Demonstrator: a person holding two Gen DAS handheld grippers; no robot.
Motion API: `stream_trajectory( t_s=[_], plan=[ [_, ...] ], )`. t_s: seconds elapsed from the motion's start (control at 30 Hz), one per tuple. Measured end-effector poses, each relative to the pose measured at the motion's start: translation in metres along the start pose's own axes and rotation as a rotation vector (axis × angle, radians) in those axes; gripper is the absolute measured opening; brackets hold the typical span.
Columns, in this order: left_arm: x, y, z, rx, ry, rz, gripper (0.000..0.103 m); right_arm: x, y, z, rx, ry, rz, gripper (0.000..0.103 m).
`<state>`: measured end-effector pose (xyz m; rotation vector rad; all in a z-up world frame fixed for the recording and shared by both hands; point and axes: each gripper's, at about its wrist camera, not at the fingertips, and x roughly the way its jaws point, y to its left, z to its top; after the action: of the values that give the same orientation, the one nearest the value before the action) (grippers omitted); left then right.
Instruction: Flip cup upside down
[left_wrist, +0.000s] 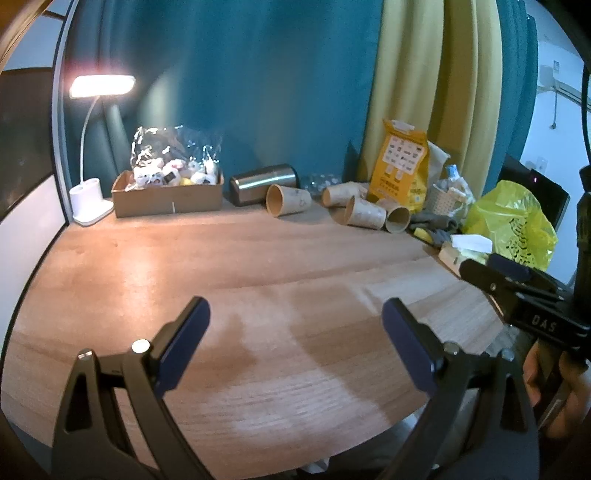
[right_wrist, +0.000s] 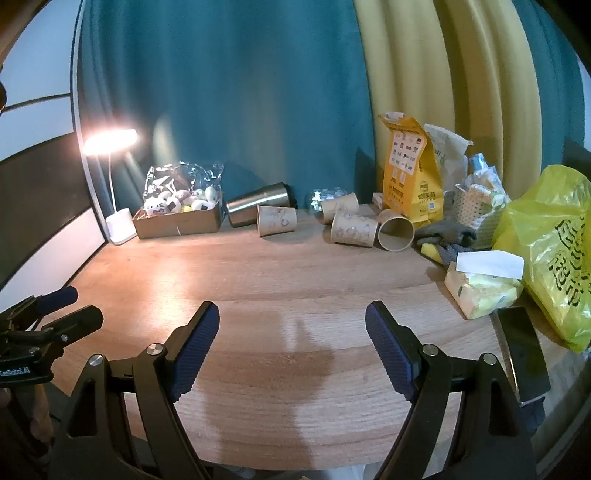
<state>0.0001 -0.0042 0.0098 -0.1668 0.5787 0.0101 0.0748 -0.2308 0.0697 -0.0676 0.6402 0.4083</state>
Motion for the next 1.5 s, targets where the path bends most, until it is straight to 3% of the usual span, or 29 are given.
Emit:
stream_trajectory(
  t_s=[1.5],
  plan=[
    [0.006, 0.004, 0.004, 0.002, 0.002, 0.03, 0.096, 0.007, -0.003, 0.002, 0.028, 0.013, 0.011, 0.084]
  ],
)
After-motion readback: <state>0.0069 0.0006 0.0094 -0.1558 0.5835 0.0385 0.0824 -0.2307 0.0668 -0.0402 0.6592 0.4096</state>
